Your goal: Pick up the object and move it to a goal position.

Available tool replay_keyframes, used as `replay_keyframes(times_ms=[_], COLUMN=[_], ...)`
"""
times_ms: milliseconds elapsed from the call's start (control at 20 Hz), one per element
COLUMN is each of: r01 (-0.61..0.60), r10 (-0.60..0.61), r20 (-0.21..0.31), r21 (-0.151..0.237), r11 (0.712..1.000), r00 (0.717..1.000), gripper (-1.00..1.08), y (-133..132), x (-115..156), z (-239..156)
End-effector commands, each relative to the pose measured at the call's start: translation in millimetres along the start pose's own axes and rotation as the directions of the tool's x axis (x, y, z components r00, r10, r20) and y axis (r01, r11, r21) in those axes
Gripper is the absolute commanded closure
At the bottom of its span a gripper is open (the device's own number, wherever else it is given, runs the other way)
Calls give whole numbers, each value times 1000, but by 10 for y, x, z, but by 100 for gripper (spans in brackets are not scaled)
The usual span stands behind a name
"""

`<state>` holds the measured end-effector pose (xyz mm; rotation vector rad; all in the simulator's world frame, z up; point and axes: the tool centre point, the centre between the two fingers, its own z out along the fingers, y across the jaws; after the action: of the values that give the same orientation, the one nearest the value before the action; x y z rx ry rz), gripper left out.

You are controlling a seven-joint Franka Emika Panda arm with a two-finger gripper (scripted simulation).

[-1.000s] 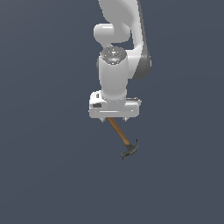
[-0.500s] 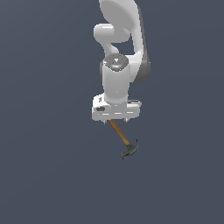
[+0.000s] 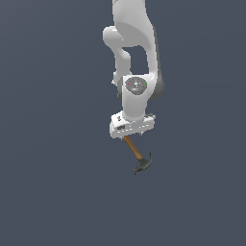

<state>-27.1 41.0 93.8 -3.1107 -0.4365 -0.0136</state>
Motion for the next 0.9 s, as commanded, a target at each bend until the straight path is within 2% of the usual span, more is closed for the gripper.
replay_keyframes(times_ms=[0, 300, 600, 850], r01=[43, 88, 84, 87], r10=[-43, -88, -85, -87], r20=[4, 8, 9, 9], r21=[0, 1, 2, 2], r11=[999, 996, 996, 996], r00=[999, 996, 996, 996], gripper=[-92, -92, -92, -92], y=[-70, -150, -147, -152], x=[-62, -135, -134, -146], z=[129, 267, 312, 527])
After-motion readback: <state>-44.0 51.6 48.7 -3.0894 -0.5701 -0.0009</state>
